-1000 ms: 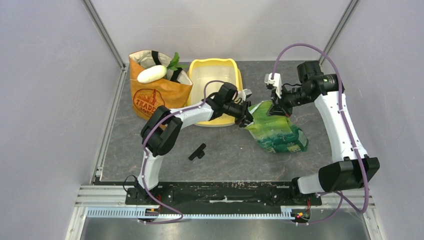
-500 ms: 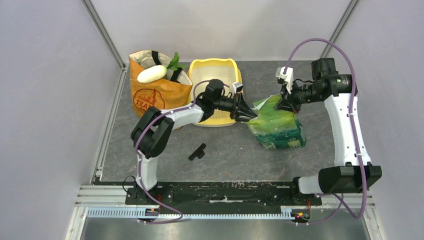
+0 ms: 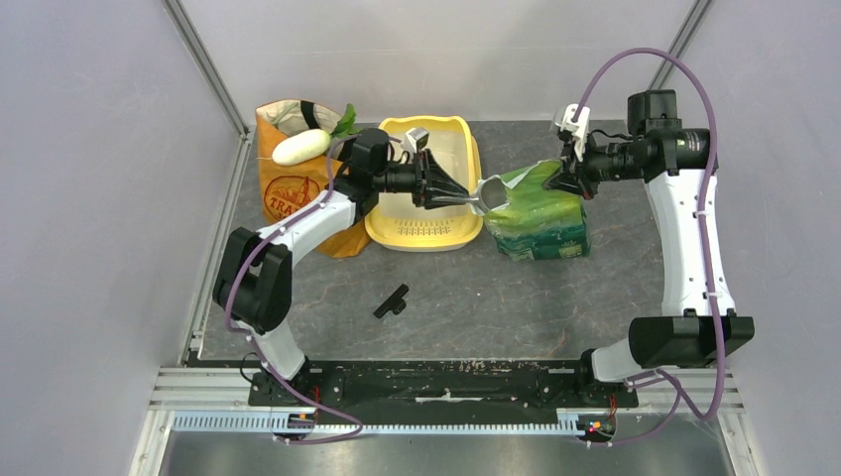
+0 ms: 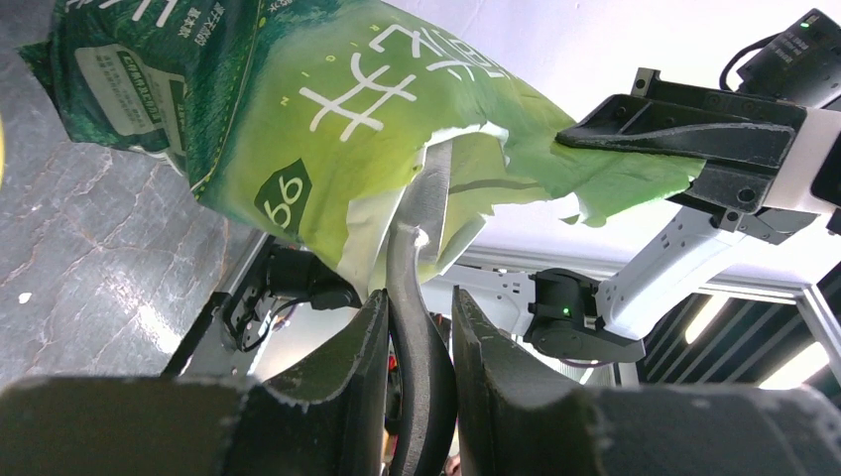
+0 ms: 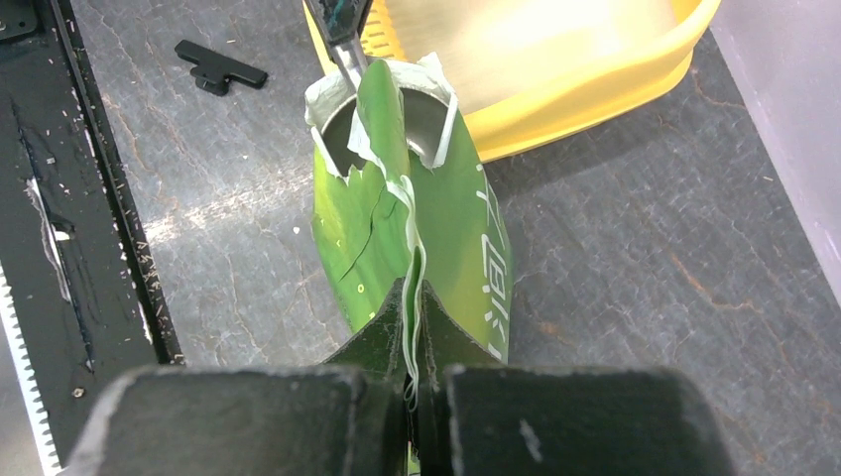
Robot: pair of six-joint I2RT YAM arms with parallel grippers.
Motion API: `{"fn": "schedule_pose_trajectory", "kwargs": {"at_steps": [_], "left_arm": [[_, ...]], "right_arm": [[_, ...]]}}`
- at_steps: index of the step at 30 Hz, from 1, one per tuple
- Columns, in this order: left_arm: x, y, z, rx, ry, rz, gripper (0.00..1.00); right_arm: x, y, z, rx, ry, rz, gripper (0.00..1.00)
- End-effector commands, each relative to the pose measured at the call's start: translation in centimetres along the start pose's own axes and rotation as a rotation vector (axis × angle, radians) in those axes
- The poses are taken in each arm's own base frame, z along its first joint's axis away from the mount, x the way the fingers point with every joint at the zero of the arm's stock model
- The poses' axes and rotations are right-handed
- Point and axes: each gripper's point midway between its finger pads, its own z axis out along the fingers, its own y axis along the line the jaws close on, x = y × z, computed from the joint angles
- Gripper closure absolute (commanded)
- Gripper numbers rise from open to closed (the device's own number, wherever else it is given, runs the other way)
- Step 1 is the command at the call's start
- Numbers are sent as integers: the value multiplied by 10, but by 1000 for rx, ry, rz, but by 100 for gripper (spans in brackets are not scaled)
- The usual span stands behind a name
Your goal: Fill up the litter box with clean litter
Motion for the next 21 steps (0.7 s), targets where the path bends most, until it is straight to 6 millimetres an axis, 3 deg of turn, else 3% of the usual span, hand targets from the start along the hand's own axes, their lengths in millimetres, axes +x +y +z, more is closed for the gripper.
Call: {"fn": "schedule_pose_trajectory", "kwargs": {"at_steps": [1,7,21], "left_arm": [[-10,-29,-29,46,-65,87,98],[-12,-19,-45,37,-79,71,98],[-24,-34,-82,81,-163,108,98]], "right_arm": [[-32,-10,-3,27,-74,-109,100],[-34,-22,2,39,-76,-97,100],[-35,-20,27,-3,-33,-132,100]]}}
